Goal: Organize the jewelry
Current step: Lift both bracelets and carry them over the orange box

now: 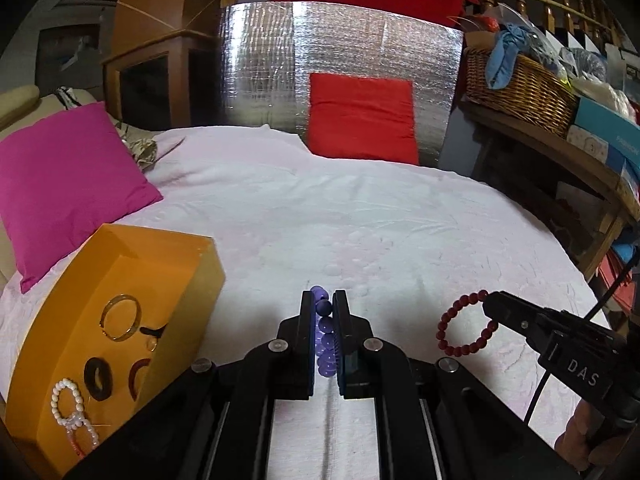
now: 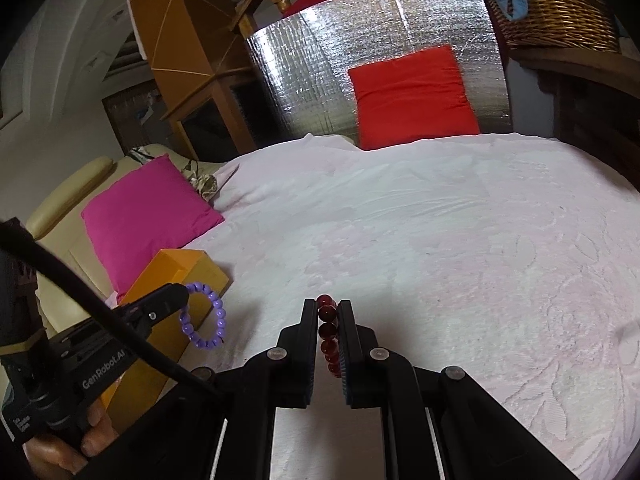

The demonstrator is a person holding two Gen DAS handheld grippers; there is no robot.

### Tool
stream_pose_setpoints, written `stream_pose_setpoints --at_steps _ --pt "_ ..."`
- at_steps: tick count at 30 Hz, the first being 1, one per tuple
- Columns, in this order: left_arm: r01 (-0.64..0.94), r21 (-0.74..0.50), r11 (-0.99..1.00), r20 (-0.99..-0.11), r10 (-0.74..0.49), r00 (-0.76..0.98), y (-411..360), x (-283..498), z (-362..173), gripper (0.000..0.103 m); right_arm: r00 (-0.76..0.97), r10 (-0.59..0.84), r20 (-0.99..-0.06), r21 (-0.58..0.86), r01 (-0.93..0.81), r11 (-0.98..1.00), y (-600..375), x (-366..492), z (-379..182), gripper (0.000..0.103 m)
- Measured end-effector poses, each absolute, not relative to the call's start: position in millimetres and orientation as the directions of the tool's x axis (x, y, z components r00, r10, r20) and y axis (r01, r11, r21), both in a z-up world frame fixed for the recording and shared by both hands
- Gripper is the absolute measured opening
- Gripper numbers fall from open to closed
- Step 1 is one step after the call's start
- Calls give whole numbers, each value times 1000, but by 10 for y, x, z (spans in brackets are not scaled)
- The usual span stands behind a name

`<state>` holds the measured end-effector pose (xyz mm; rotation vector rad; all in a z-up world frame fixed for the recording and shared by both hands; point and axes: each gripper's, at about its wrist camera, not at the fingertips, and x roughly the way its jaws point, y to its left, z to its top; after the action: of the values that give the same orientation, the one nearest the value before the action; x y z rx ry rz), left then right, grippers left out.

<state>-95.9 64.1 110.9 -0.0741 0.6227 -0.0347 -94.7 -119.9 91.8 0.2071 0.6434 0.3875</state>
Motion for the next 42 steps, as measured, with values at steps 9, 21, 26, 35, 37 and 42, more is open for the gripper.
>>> stream_pose_setpoints --at_steps 9,21,26,35,37,42 --pt "12 -88 996 -594 -62 802 687 -940 1063 8 727 419 -544 272 -319 908 -1079 -1067 917 11" --pt "144 -191 971 -733 -239 637 389 -580 515 9 634 271 -724 213 -168 963 -1315 -696 502 11" --pt "157 -181 971 -761 -239 602 298 -494 359 9 570 222 -791 207 -92 974 -1511 -570 347 11" --pt "134 -198 971 -798 -239 553 346 -461 225 12 528 199 -826 194 -66 979 -1536 -514 276 11" --pt "140 -198 970 -799 -243 550 332 -460 229 13 524 201 -828 202 -56 978 -1511 -500 263 11" --pt "163 -204 965 -799 -260 542 292 -467 239 31 526 191 -829 189 -59 980 -1496 -491 246 13"
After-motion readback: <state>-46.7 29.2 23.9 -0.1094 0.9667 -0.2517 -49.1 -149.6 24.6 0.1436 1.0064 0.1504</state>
